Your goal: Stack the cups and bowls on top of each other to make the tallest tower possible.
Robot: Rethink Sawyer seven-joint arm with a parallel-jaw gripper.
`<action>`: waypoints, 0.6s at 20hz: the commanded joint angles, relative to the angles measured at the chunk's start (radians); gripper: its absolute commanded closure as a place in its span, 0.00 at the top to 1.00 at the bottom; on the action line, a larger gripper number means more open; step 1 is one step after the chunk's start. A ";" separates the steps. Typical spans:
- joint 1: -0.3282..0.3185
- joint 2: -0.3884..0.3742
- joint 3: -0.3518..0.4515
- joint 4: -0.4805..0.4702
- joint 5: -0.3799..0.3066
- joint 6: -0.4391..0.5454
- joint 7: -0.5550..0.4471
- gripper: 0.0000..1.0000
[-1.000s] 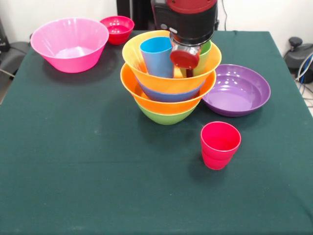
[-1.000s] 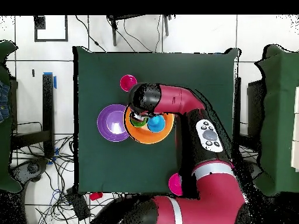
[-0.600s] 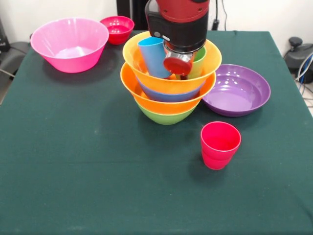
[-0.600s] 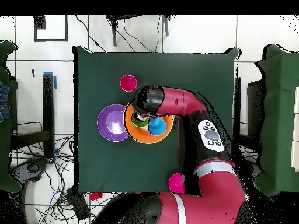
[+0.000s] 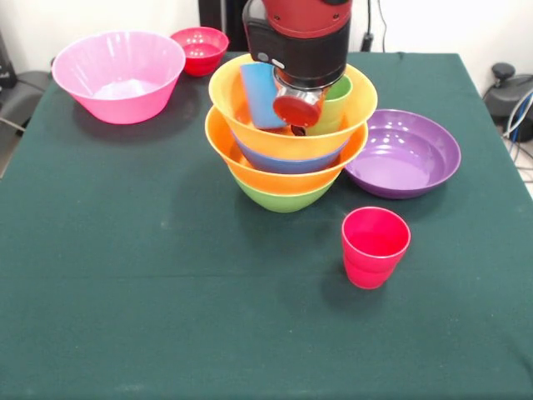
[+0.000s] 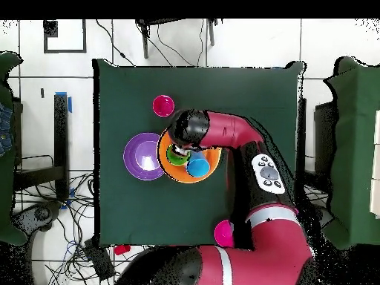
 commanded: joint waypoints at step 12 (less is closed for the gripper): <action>0.069 -0.072 -0.027 -0.011 -0.034 0.203 0.149 1.00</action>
